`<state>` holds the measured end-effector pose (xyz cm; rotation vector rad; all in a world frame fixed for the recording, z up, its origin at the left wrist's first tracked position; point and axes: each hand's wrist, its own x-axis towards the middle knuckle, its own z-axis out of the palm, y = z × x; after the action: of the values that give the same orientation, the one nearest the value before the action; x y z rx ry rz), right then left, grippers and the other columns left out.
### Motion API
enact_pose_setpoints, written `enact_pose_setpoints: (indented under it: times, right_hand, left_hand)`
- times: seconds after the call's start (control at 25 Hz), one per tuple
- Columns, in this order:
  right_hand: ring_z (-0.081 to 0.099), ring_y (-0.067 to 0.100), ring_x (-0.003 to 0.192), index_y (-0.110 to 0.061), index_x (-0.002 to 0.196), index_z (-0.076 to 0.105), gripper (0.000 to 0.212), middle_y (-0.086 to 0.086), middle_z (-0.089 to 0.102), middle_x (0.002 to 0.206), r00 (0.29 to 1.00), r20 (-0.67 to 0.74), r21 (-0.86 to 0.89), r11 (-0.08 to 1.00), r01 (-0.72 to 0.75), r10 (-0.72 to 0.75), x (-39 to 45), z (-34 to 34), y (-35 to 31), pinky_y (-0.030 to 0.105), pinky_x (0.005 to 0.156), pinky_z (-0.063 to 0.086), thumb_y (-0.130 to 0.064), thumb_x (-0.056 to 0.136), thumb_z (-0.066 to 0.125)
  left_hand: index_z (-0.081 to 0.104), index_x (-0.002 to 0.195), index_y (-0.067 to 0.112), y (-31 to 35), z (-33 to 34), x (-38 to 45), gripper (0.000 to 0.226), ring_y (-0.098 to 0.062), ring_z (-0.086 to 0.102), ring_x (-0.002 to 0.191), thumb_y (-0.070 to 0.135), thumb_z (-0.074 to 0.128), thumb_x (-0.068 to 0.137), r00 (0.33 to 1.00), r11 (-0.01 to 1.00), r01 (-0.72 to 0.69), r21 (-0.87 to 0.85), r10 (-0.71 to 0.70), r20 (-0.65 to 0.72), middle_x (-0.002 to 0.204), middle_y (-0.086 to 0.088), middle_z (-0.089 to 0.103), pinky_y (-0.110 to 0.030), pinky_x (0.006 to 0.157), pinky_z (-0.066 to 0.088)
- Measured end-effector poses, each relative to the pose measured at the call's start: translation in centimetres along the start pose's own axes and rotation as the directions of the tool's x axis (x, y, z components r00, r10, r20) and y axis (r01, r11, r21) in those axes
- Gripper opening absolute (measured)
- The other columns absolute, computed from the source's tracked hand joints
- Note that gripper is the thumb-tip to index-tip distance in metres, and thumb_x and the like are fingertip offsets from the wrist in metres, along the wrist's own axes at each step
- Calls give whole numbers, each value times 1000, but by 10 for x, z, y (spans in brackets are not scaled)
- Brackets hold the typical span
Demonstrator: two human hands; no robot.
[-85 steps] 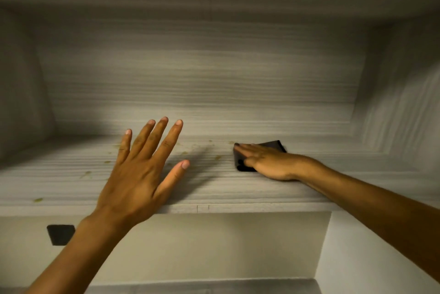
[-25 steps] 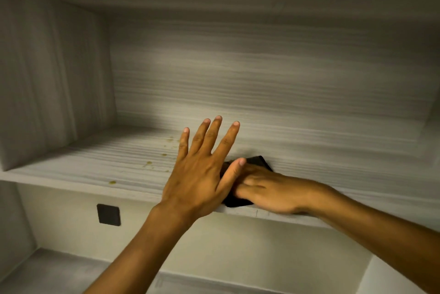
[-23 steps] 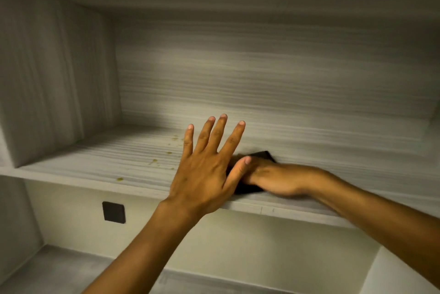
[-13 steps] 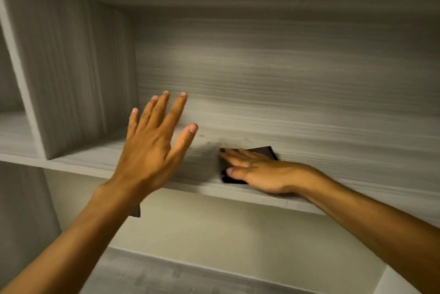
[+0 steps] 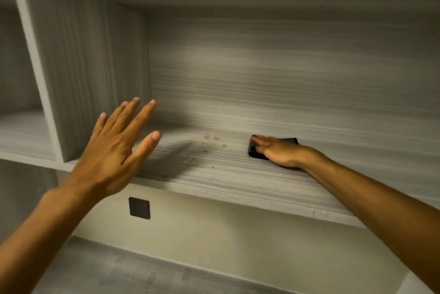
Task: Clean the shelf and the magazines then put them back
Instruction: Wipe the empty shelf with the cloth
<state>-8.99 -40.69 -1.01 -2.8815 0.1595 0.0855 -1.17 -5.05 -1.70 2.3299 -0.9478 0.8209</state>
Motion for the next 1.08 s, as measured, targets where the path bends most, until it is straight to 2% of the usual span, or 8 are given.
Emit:
enact_pose_setpoints:
  times: [0.08,0.24,0.36,0.52,0.64,0.76,0.92,1.08]
  right_hand:
    - [-1,10,148,-27,154,7,52,-8,0,162,1000,2,21,1000,-22,22,-2,-2,-24,30,120,-3,-36,106,23]
    - [-8,2,145,-37,153,3,50,-21,-5,158,979,91,21,983,183,-184,-40,17,-78,19,110,-10,-37,106,21]
    - [-12,-3,143,-43,151,-1,49,-27,-8,156,961,112,23,968,250,-251,-52,24,-85,21,113,-12,-40,105,19]
    - [-6,2,146,-36,153,6,49,-20,-2,159,975,107,0,981,194,-193,-6,11,-72,29,120,-5,-35,106,23]
    - [3,11,148,-23,154,13,50,-7,5,162,992,71,49,993,105,-108,41,6,-64,27,119,-1,-29,106,25]
    - [16,18,146,-17,152,23,48,-1,18,160,993,45,35,994,107,-109,61,8,-53,33,119,8,-29,105,26]
    - [8,16,148,-19,154,15,50,-3,9,162,1000,10,89,996,26,-27,61,2,-88,29,117,3,-30,106,24]
    - [-4,4,146,-30,154,7,52,-18,-1,159,975,129,106,980,167,-180,35,15,-119,19,109,-4,-32,106,26]
  left_hand:
    - [-1,148,50,-10,0,-4,64,1,-10,146,71,8,88,1000,1000,1,8,-2,30,160,15,-6,-36,120,-8]
    - [3,148,51,-27,6,-2,65,1,-8,146,73,6,87,997,999,14,-34,-11,76,160,16,-2,-33,120,-9]
    - [5,146,53,-37,6,5,61,3,-7,146,72,6,88,996,999,-12,-41,15,85,160,17,-1,-29,119,-9]
    - [-4,145,55,-40,21,0,57,5,-10,144,70,5,90,991,994,-47,-101,59,120,156,28,-11,-23,118,-11]
    - [-4,145,55,-43,22,0,59,9,-12,142,72,2,88,990,992,-1,-124,18,139,154,31,-13,-27,119,-9]
    - [-1,144,56,-47,23,1,61,11,-12,141,74,0,86,991,989,25,-147,-5,137,153,33,-11,-31,121,-6]
    - [-9,140,60,-46,21,9,62,10,-15,141,79,-4,81,988,997,-7,-81,20,155,154,30,-13,-34,120,-7]
    - [-11,141,59,-47,24,3,62,7,-15,143,77,-5,83,992,999,-7,-52,13,122,156,26,-12,-34,120,-8]
